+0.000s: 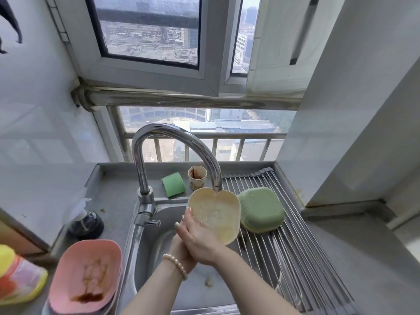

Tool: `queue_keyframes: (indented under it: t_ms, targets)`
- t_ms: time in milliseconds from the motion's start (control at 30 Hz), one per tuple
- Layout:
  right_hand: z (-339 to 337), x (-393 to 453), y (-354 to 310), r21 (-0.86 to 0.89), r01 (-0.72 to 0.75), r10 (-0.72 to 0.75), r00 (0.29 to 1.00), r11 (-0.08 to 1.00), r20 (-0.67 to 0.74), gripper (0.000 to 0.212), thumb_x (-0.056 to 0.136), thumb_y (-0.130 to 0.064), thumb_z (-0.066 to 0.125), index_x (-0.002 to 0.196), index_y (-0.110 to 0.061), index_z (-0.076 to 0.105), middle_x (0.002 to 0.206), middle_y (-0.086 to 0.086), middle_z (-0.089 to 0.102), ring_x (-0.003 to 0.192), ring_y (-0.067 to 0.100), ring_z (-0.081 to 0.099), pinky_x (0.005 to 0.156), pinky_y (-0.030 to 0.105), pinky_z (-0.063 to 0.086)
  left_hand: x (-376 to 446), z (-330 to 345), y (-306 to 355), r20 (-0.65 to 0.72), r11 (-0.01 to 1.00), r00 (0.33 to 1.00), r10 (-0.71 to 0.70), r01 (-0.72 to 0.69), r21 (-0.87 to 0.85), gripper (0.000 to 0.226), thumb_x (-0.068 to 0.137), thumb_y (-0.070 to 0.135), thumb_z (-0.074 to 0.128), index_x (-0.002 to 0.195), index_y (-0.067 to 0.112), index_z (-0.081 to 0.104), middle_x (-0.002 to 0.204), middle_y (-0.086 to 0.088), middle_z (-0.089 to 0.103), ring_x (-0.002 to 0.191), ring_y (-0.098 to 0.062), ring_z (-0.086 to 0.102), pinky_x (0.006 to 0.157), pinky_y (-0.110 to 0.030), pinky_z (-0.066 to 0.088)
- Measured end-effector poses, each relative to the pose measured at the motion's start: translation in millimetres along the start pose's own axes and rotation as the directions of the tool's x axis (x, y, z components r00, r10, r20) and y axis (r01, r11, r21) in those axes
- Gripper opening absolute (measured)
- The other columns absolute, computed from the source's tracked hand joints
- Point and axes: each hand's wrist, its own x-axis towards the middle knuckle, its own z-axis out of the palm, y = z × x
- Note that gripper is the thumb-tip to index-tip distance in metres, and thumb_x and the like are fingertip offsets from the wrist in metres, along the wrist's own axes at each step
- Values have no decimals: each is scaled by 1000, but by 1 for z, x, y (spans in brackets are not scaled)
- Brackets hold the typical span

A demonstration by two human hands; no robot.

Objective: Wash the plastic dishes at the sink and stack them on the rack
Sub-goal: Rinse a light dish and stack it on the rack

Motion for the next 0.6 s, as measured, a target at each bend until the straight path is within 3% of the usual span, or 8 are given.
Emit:
queue_keyframes:
  t_ms: [67, 133, 233, 333, 433, 500, 533, 600]
  targets:
    - [8, -6, 6, 18, 49, -50, 999, 999, 16, 70, 99, -57, 22, 154, -21, -1, 159, 2, 19, 144, 23, 21, 118, 36, 17, 2, -9, 7, 4, 998, 1000, -28, 27, 47, 69, 89, 62, 45, 138, 13, 45, 135, -12, 55, 130, -28, 46, 105, -40, 34]
    - [14, -13, 13, -9, 145, -145, 989, 989, -5, 61, 99, -52, 25, 152, -23, 21, 151, 4, 37, 137, 24, 36, 113, 39, 28, 7, -17, 13, -33, 995, 999, 11, -8, 103, 57, 97, 52, 36, 133, 9, 49, 119, -21, 63, 113, -33, 60, 94, -43, 46]
    - [13, -26, 31, -58, 215, -216, 976, 975, -8, 47, 96, -47, 35, 136, -25, 47, 139, -2, 51, 128, 19, 45, 106, 36, 37, 8, -18, 24, -124, 925, 969, 214, -160, 344, 37, 103, 39, 33, 124, 15, 52, 109, -17, 67, 98, -34, 66, 81, -49, 55]
    - [9, -36, 51, -303, 240, -266, 963, 922, -47, 42, 94, -41, 39, 127, -24, 57, 134, -1, 57, 126, 23, 47, 102, 35, 41, 5, -19, 36, -143, 734, 914, 379, -202, 649, 31, 103, 34, 33, 113, 15, 57, 105, -14, 67, 92, -30, 64, 82, -47, 55]
    - [9, -35, 68, -485, 288, -408, 899, 825, -159, 29, 80, -37, 49, 92, -21, 71, 102, -6, 70, 99, 18, 64, 89, 42, 53, 7, -24, 45, -148, 522, 870, 470, -139, 842, 34, 104, 26, 34, 97, 6, 60, 95, -13, 64, 88, -28, 59, 82, -39, 51]
    - [1, -28, 78, -483, 226, -397, 871, 846, -288, 23, 73, -39, 59, 82, -22, 72, 95, -10, 71, 95, 12, 66, 91, 45, 52, 9, -24, 49, -236, 572, 895, 379, -26, 820, 34, 103, 25, 36, 84, 8, 59, 84, -12, 60, 80, -31, 59, 65, -39, 54]
    - [-4, -26, 78, -405, 196, -341, 883, 893, -324, 20, 72, -35, 68, 85, -21, 74, 98, -10, 71, 101, 7, 63, 99, 42, 45, 9, -24, 48, -287, 664, 918, 273, 36, 747, 30, 102, 23, 39, 86, 7, 58, 82, -13, 59, 75, -31, 60, 53, -39, 55]
    - [-17, -27, 72, -36, 154, -158, 932, 987, -327, 15, 68, -18, 83, 82, -20, 77, 97, -13, 71, 102, -6, 54, 101, 21, 36, 6, -19, 47, -339, 837, 941, 23, 167, 521, 20, 99, 18, 42, 99, 4, 58, 86, -17, 60, 71, -32, 59, 45, -38, 55]
